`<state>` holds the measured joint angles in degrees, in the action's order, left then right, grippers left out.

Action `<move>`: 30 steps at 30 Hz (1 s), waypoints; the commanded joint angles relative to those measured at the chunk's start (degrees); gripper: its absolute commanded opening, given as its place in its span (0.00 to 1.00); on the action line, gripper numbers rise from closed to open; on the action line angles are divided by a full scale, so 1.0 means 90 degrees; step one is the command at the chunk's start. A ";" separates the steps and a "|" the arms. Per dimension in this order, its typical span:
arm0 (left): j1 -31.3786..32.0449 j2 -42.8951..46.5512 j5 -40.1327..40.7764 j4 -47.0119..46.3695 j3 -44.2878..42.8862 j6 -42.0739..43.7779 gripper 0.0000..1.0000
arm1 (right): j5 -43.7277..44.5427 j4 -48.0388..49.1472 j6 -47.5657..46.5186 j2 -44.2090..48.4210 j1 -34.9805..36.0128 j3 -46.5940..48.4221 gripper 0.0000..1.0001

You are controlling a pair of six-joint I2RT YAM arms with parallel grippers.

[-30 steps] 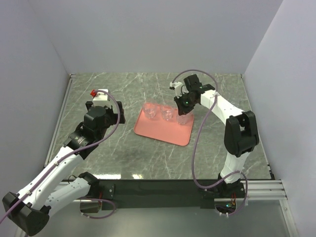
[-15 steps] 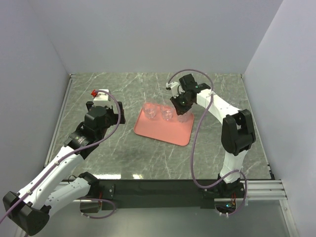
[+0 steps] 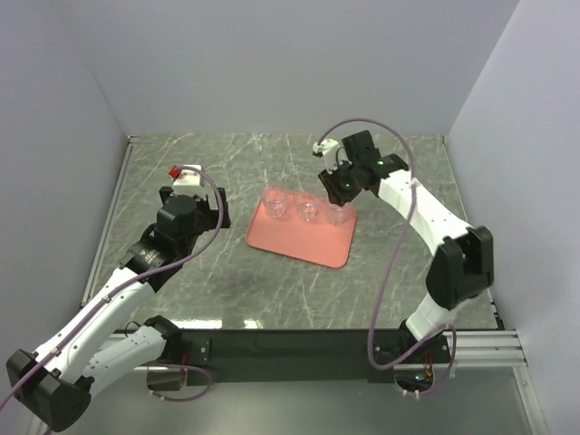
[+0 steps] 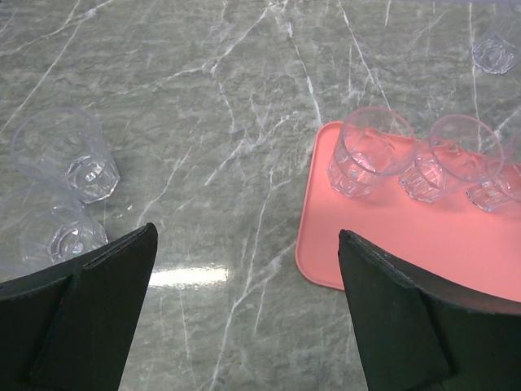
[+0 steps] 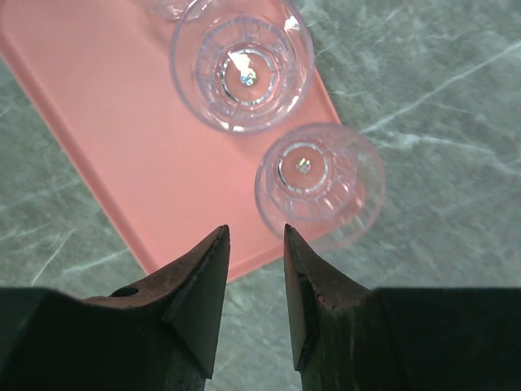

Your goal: Place the glasses into the tray

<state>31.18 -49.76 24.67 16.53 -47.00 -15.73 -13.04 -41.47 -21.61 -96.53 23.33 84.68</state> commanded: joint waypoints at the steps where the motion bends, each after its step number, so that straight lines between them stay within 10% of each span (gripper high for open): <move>1: -0.0017 -0.0028 -0.0114 -0.0333 0.0066 0.0097 0.99 | -0.0269 0.0067 -0.0187 0.0928 -0.0199 -0.0336 0.41; 16: -0.0504 -0.0438 -0.0191 -0.0265 0.0037 -0.0127 0.99 | -0.2477 0.0652 -0.0295 0.3887 -0.1995 -0.2971 0.51; 30: -0.2712 -0.1385 -0.1422 -0.0109 -0.0275 -0.0977 0.99 | -0.2859 0.0663 -0.0334 0.4144 -0.2554 -0.3823 0.50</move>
<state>9.17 -61.17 15.46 15.77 -46.48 -22.28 -38.02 -36.91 -23.75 -60.14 0.58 50.13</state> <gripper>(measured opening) 0.994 0.506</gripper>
